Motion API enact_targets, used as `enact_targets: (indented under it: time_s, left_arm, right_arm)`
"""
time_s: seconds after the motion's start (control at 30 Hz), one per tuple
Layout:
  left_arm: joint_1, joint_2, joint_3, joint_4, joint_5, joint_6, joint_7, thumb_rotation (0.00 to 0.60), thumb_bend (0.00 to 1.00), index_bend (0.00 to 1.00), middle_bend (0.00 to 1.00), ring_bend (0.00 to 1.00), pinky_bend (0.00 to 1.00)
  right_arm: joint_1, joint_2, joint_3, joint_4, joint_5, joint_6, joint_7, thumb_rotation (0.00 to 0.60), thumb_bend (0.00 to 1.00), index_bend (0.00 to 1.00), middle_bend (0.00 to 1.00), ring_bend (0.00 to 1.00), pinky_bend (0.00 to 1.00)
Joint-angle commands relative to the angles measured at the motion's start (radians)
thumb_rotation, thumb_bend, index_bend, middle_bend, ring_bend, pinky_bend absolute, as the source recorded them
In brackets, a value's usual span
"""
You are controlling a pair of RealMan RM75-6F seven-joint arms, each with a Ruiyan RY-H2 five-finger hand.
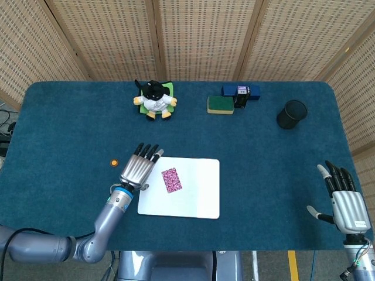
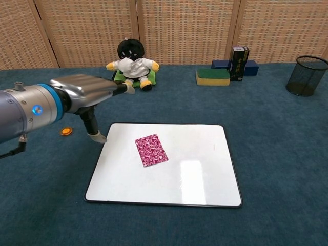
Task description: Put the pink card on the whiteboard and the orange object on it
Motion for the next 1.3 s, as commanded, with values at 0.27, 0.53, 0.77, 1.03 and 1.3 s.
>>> enact_targets:
  time_s: [0.27, 0.53, 0.77, 1.03, 1.3]
  left_arm:
    - [0.057, 0.089, 0.028, 0.15, -0.026, -0.112, -0.18, 0.6, 0.17, 0.2, 0.0, 0.0, 0.0]
    - [0.089, 0.063, 0.041, 0.334, 0.075, -0.228, -0.369, 0.6, 0.34, 0.38, 0.0, 0.0, 0.0]
    - [0.098, 0.037, 0.045, 0.399, 0.107, -0.222, -0.405, 0.6, 0.36, 0.39, 0.0, 0.0, 0.0]
    - [0.104, 0.053, 0.054, 0.405, 0.094, -0.26, -0.427, 0.6, 0.34, 0.39, 0.0, 0.0, 0.0]
    - [0.111, 0.04, 0.064, 0.452, 0.102, -0.286, -0.456, 0.6, 0.34, 0.39, 0.0, 0.0, 0.0]
  right_arm:
    - [0.001, -0.001, 0.0, -0.003, 0.003, -0.002, -0.007, 0.6, 0.0, 0.0, 0.0, 0.0, 0.0]
    - [0.001, -0.001, 0.0, -0.006, 0.004, -0.002, -0.009, 0.6, 0.0, 0.0, 0.0, 0.0, 0.0]
    - [0.002, 0.001, 0.001, -0.006, 0.006, -0.005, -0.006, 0.6, 0.0, 0.0, 0.0, 0.0, 0.0]
    - [0.001, 0.002, 0.0, -0.007, 0.005, -0.005, -0.005, 0.6, 0.0, 0.0, 0.0, 0.0, 0.0]
    - [0.001, 0.002, 0.0, -0.007, 0.004, -0.004, -0.005, 0.6, 0.0, 0.0, 0.0, 0.0, 0.0]
